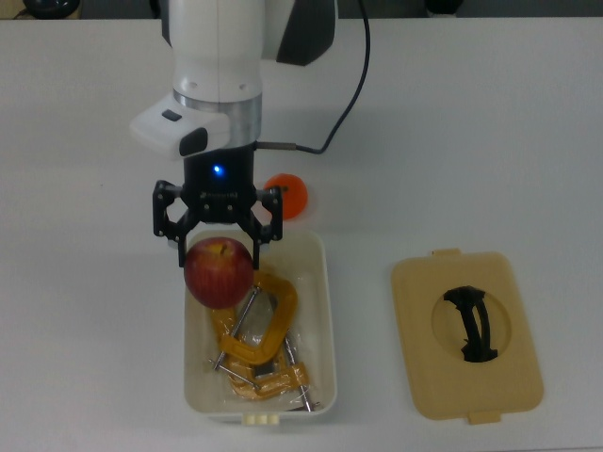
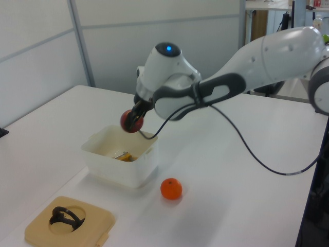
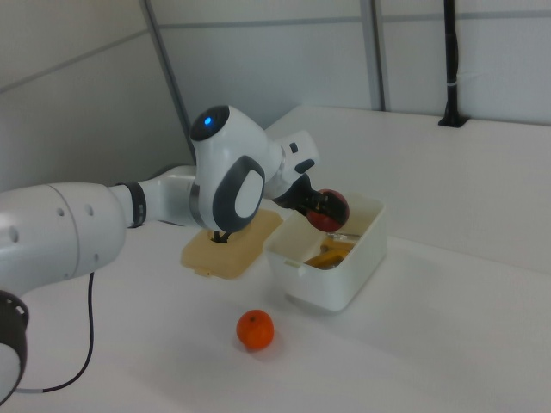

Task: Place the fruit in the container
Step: 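Lift the apple and carry it over the white container, lowering inside, then open the gripper to release the apple into the container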

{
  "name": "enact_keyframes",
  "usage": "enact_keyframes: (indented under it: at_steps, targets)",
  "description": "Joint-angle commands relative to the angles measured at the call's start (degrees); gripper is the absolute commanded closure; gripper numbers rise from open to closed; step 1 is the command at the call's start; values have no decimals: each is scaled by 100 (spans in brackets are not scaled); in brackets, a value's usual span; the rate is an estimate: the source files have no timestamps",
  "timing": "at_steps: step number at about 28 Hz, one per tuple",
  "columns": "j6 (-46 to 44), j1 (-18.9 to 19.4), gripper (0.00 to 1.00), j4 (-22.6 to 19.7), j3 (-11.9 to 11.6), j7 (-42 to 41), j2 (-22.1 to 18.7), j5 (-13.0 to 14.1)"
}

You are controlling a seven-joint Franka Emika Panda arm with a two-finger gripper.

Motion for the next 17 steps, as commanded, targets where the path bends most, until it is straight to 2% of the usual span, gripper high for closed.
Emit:
enact_keyframes:
  at_steps: [1, 4, 9, 12, 14, 15, 17]
  targets:
    - [113, 54, 0, 181, -35, 548, 36, 19]
    - [-53, 63, 0, 163, -35, 812, -7, 27]
    - [-1063, 89, 0, 163, -17, 918, -271, 45]
    - [-2099, 89, 0, 154, 36, 848, -517, 124]
    - [-2697, 81, 0, 111, 97, 629, -631, 159]
    - [-3248, 81, 0, 102, 158, 280, -745, 255]
    - [-3787, 81, 0, 93, 194, -108, -824, 492]
